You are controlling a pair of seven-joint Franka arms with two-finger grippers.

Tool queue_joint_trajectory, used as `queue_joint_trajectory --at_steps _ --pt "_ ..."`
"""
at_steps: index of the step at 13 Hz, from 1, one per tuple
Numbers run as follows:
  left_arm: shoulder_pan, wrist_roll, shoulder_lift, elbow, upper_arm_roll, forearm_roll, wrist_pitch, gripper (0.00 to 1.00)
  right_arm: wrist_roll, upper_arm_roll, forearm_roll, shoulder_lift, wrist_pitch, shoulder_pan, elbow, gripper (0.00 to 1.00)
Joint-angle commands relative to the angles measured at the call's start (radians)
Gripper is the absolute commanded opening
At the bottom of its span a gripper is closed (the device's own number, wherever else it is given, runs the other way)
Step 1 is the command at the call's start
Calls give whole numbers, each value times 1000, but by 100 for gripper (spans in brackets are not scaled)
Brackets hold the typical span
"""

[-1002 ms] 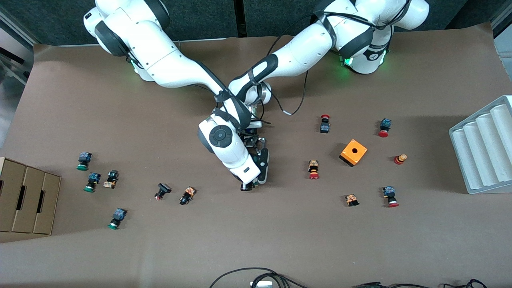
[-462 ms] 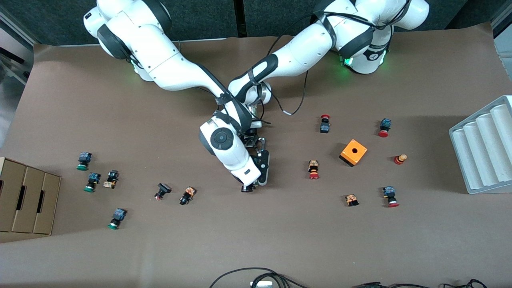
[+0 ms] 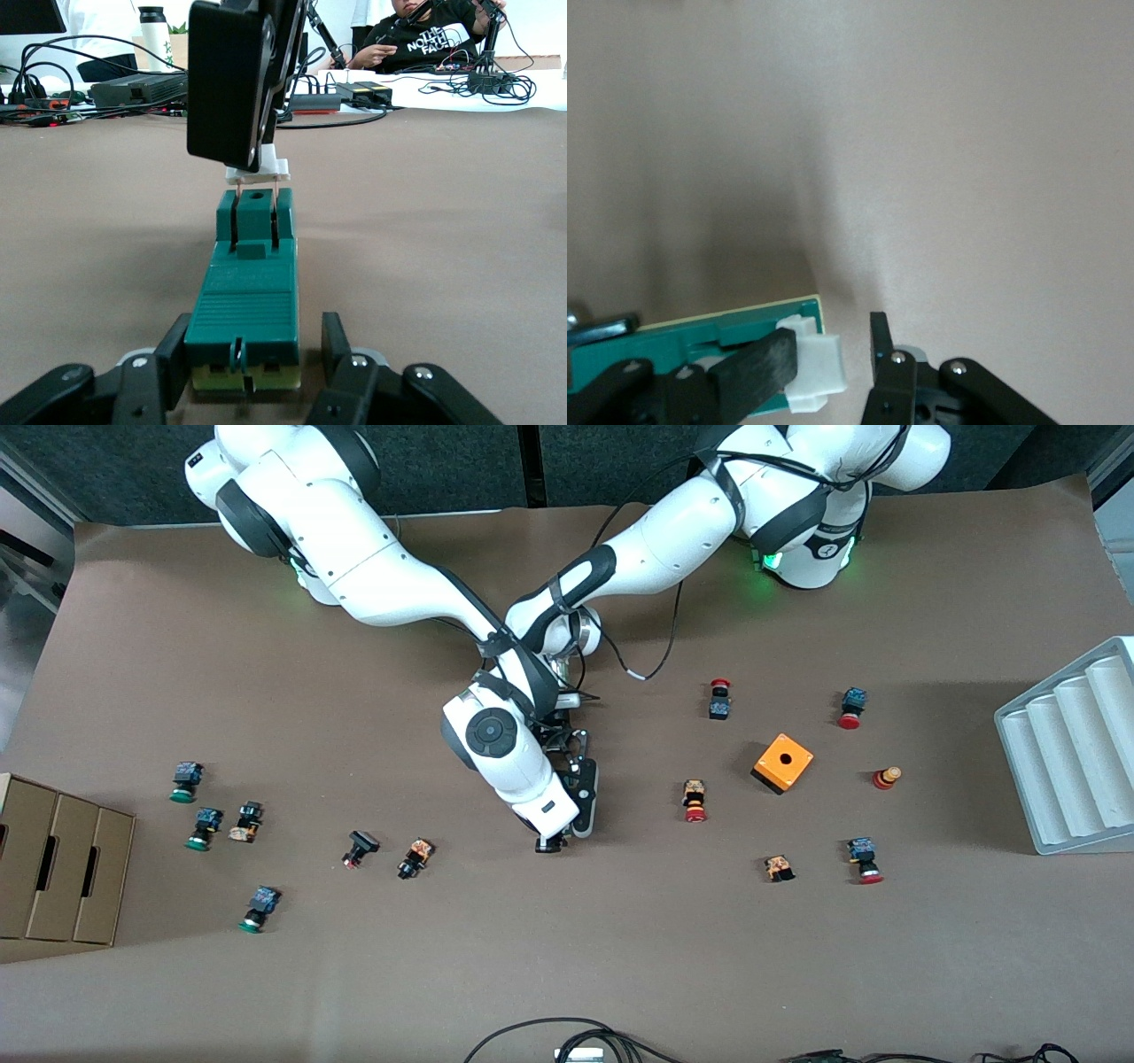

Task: Close load switch with both arms
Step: 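Press the white lever down onto the pins with the right gripper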

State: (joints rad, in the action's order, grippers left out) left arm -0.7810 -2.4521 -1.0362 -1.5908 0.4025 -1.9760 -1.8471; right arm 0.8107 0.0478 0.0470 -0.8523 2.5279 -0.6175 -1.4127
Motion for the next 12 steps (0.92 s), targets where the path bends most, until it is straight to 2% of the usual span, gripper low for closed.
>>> queue_joint_trajectory --at_steps 1,12 --pt "-12 7 -8 6 -7 -9 11 64 10 0 5 -24 25 7 26 42" --pt "-12 7 -8 6 -7 -9 11 64 16 -22 7 -24 23 8 43 41"
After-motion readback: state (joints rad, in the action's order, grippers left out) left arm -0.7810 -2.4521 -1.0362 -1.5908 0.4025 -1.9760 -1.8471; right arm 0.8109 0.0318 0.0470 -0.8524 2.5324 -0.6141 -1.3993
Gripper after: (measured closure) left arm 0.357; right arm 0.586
